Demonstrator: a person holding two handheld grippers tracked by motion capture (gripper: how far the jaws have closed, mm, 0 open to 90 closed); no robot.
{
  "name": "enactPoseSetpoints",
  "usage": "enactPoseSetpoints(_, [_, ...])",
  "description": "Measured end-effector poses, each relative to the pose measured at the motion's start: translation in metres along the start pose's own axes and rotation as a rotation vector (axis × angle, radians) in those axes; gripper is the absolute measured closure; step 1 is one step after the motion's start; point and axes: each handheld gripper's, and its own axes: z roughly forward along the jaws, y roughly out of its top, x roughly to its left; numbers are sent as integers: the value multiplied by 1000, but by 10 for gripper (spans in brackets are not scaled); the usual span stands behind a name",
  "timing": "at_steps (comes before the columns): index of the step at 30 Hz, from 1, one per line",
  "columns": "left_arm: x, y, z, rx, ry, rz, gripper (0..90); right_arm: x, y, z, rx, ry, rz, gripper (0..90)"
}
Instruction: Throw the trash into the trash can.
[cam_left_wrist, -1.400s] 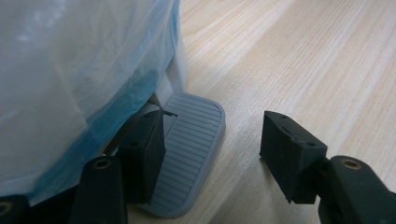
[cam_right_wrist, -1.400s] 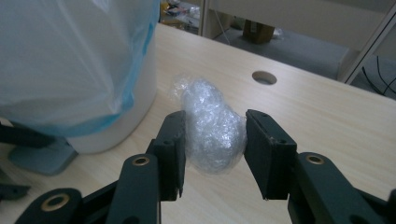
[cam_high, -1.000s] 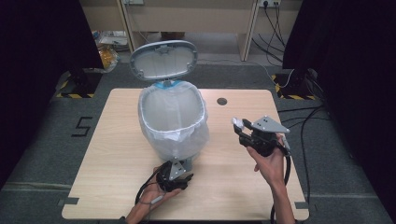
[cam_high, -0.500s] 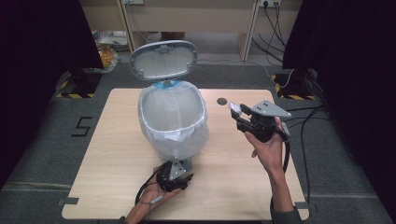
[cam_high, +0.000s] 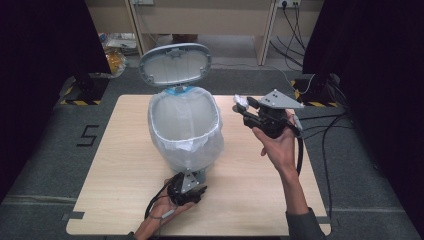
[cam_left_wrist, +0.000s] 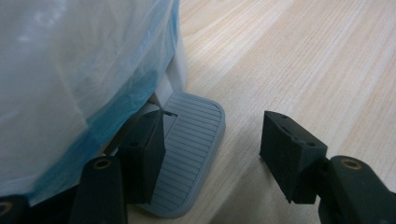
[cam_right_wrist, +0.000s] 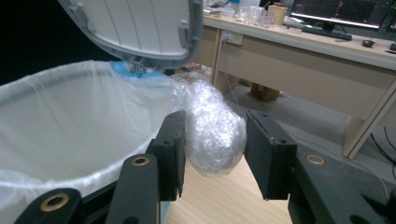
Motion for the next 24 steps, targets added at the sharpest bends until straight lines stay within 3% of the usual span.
enactPoseSetpoints(9, [1, 0, 0, 1, 0, 1, 396, 16, 18, 13, -7, 47, -27, 588])
enactPoseSetpoints(24, [0, 0, 0, 0, -3, -1, 395, 52, 35, 50, 12, 155, -60, 585])
